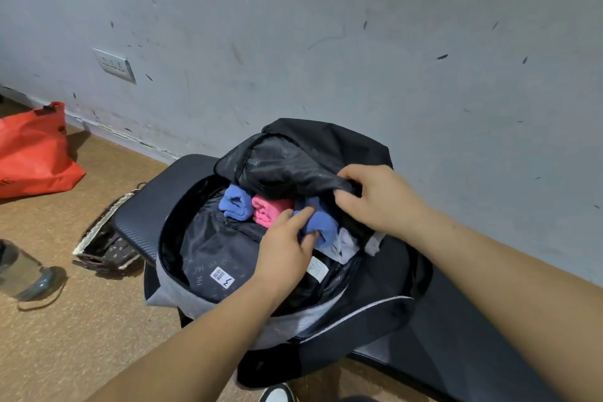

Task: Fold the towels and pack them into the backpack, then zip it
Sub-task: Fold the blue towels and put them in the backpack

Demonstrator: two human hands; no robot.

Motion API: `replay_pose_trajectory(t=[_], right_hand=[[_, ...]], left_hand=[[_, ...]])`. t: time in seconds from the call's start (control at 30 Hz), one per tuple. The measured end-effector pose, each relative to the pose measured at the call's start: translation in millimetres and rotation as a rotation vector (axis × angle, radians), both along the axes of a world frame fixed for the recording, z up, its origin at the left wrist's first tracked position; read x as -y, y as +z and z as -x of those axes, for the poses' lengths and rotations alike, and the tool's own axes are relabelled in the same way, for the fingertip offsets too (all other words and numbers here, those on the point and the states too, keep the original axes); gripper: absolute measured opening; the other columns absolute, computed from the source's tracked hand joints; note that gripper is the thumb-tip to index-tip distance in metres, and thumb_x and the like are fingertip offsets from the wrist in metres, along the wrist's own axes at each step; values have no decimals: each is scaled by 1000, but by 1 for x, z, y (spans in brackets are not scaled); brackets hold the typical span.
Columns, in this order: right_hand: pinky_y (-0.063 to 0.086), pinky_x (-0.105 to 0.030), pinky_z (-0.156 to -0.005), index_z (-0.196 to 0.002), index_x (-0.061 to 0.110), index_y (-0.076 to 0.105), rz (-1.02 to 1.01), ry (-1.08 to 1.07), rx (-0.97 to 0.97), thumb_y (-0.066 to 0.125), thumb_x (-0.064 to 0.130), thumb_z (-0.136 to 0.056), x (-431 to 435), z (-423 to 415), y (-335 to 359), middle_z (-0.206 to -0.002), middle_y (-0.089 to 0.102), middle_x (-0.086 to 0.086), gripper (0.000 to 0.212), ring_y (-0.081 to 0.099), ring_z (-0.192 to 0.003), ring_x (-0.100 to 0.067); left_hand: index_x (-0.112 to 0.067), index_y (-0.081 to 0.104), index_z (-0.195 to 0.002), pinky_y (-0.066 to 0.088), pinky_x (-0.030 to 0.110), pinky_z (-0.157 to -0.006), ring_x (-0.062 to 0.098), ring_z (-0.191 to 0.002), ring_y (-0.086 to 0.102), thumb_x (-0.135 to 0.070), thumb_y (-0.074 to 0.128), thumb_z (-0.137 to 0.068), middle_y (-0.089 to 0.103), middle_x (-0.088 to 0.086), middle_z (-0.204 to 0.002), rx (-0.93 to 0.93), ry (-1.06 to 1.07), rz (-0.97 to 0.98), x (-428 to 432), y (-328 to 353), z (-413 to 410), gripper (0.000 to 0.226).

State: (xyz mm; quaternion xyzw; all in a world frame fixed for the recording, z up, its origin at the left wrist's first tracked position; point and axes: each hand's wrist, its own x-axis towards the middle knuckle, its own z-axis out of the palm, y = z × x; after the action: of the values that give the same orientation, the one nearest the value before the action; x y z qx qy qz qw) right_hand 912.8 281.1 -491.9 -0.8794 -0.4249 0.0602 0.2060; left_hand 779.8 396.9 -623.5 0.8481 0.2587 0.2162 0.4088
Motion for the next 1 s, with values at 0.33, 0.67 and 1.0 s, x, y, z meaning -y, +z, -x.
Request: replay_pose_trajectory(t=[0.33,0.67,1.0], right_hand=[[56,-39,-93,-105,39,71,-85,-41,-40,68,52,-83,10,-4,-3,-107,71,21,26,66,-105,-5],[48,-23,-96,-127,25,71,-206,-150,-276,77,47,-88,34,2,-34,-123,72,13,45,64,-114,-6],[55,-39,-94,-118,26,67,-219,-151,-218,64,47,-95,24,-6,-37,-113,70,7,31,65,-104,-14]], left_hand=[[-22,60,-110,46,27,-84,15,-101,55,-21,77,-85,55,-8,-109,57,171,40,12,8,1,30],[-26,50,-150,52,39,-100,22,-129,55,-40,75,-93,31,-1,-160,-61,98,141,62,4,-6,63],[-23,65,-137,49,32,-104,21,-124,60,-24,72,-95,55,0,-146,-21,100,140,53,10,-21,42]])
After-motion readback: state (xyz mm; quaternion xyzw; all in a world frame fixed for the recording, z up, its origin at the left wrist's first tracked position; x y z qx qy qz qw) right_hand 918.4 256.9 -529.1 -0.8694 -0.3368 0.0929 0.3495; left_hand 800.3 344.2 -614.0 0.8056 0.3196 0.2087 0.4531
